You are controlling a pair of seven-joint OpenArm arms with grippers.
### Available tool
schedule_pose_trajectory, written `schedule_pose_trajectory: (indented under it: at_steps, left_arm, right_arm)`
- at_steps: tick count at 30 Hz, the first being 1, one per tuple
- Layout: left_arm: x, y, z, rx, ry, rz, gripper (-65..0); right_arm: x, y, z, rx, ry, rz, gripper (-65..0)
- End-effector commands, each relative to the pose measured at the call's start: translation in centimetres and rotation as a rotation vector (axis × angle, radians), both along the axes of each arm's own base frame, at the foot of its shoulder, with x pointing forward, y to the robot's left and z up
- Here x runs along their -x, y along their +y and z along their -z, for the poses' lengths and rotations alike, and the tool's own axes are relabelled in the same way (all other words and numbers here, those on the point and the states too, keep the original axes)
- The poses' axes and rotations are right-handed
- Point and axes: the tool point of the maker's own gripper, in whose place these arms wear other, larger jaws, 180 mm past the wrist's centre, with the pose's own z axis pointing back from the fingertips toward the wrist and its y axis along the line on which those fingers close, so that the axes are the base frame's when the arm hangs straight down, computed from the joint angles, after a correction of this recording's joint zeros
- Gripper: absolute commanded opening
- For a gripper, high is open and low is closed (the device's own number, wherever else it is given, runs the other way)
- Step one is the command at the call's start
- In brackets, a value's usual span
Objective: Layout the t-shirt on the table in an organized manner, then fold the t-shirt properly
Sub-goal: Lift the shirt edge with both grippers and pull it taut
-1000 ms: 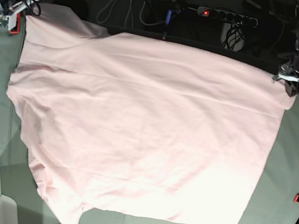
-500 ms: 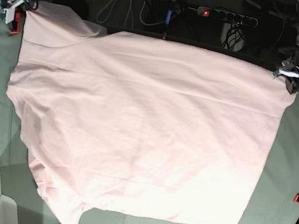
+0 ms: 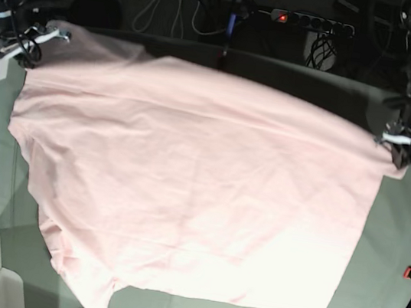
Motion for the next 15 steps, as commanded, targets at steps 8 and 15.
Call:
schedule_pose_trajectory:
  at_steps: [8, 15]
  left_arm:
    - [-3.5, 0.8, -2.9, -0.02, -0.108, -0.007, -65.0]
    - [-5.4, 1.9, -0.7, 0.025, -0.079, -0.054, -65.0]
  right_arm:
    - [-4.9, -1.4, -0.4, 0.052, -0.038, 0.026, -65.0]
    - [-8.0, -1.6, 0.8, 0.027, -0.029, 0.014, -65.0]
